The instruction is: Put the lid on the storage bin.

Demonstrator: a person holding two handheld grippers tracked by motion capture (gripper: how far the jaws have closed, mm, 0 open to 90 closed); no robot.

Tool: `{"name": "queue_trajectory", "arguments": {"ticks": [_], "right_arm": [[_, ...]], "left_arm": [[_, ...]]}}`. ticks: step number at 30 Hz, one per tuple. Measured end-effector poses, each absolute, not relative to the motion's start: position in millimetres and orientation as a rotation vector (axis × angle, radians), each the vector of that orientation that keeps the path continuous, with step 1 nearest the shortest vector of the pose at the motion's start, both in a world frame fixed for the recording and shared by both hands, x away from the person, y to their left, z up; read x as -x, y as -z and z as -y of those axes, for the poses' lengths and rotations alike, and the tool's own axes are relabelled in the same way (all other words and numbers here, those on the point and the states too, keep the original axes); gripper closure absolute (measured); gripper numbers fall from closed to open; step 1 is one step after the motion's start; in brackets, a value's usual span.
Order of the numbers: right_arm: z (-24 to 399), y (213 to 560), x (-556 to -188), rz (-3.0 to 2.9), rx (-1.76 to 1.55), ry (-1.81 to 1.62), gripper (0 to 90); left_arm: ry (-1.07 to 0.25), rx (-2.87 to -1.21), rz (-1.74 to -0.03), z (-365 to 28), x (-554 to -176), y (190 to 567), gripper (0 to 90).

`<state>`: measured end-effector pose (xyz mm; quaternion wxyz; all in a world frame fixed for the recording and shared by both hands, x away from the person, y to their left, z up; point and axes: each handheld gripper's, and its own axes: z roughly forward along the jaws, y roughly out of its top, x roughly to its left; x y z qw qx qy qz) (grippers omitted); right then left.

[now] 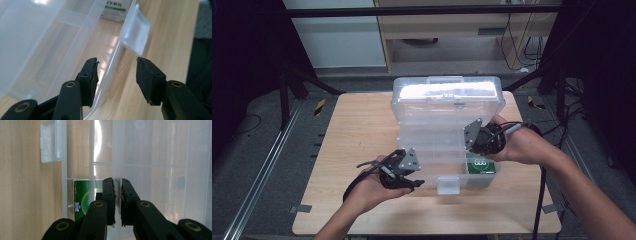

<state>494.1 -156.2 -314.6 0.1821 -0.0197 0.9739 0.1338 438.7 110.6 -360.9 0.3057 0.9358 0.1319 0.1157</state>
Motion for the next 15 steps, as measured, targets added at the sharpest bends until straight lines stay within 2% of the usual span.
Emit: {"name": "queue_trajectory", "arguments": {"ticks": [4, 15], "right_arm": [[156.5, 314.5, -493.7, -2.747, 0.053, -0.375, 83.9], [156.9, 314.6, -492.4, -2.739, 0.047, -0.375, 83.5]], "left_arm": [[-0.308, -2.425, -0.390, -125.5, -443.0, 344.4, 58.0], [-0.321, -2.240, -0.585, -167.0, -476.6, 305.9, 86.8]]}}
